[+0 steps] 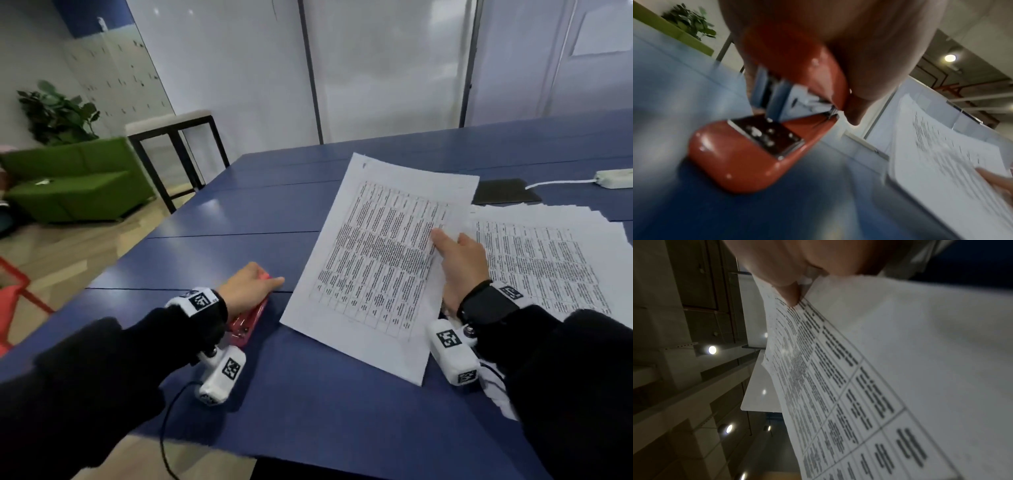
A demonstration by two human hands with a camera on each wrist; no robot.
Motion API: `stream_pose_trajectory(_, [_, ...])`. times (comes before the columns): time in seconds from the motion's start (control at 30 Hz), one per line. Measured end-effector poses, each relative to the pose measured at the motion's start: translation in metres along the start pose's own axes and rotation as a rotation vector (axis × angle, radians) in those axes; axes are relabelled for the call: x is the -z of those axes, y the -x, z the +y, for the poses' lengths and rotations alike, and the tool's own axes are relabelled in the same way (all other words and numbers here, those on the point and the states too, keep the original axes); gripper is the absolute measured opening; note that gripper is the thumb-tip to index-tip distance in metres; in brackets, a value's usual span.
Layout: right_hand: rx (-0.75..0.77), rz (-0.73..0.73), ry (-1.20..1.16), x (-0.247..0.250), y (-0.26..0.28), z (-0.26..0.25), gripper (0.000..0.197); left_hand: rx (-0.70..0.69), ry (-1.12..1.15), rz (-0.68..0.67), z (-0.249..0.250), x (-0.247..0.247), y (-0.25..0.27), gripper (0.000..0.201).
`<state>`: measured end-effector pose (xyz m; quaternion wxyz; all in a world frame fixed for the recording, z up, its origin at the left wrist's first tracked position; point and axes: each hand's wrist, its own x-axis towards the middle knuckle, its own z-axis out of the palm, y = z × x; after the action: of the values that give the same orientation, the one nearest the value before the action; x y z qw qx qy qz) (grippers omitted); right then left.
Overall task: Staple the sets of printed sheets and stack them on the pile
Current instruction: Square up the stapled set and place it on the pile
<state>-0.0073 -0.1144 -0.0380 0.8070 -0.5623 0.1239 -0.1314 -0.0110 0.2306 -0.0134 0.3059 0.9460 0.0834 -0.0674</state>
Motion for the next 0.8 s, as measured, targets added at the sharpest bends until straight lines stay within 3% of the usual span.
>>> stream_pose_trajectory(0.1, [0.016,0.023,-0.032,0.005,-0.005,0.002,0.085,-0.036,-0.033,-0.066,0.005,-0.010,0.009,0.026])
stream_pose_trajectory(0.23, [0.023,0.032,-0.049,0.003,-0.004,-0.001,0.093,-0.031,-0.138,-0.055,0.009,-0.014,0.010,0.027])
stream_pose_trajectory(0.3, [0.014,0.039,-0.046,-0.001,0.001,-0.005,0.068,-0.034,-0.114,-0.050,0.017,-0.008,0.010,0.035])
stream_pose_trajectory(0.37, [-0.002,0.060,-0.023,0.000,0.000,-0.005,0.030,-0.103,0.106,-0.030,0.031,0.001,0.015,0.047])
stream_pose_trajectory(0.43, [-0.011,0.077,-0.053,-0.001,0.000,-0.007,0.008,-0.185,0.337,-0.054,0.044,0.004,0.016,0.036])
stream_pose_trajectory(0.47, [0.000,0.091,-0.065,-0.001,0.002,-0.007,0.011,-0.227,0.418,-0.095,0.050,0.004,0.019,0.028])
stream_pose_trajectory(0.53, [0.030,0.129,-0.100,-0.001,0.002,-0.008,0.033,-0.295,0.511,-0.164,0.057,-0.001,0.024,0.023])
stream_pose_trajectory(0.63, [0.020,0.172,-0.124,-0.002,0.004,-0.013,0.049,-0.364,0.487,-0.088,0.063,-0.005,0.023,0.034])
stream_pose_trajectory(0.73, [-0.103,0.001,-0.251,-0.006,0.007,-0.013,0.042,-0.369,0.494,0.008,0.066,0.009,0.014,0.038])
stream_pose_trajectory(0.8, [-0.169,-0.129,-0.204,-0.010,0.009,-0.009,0.042,-0.303,0.534,0.071,0.059,0.029,0.002,0.039])
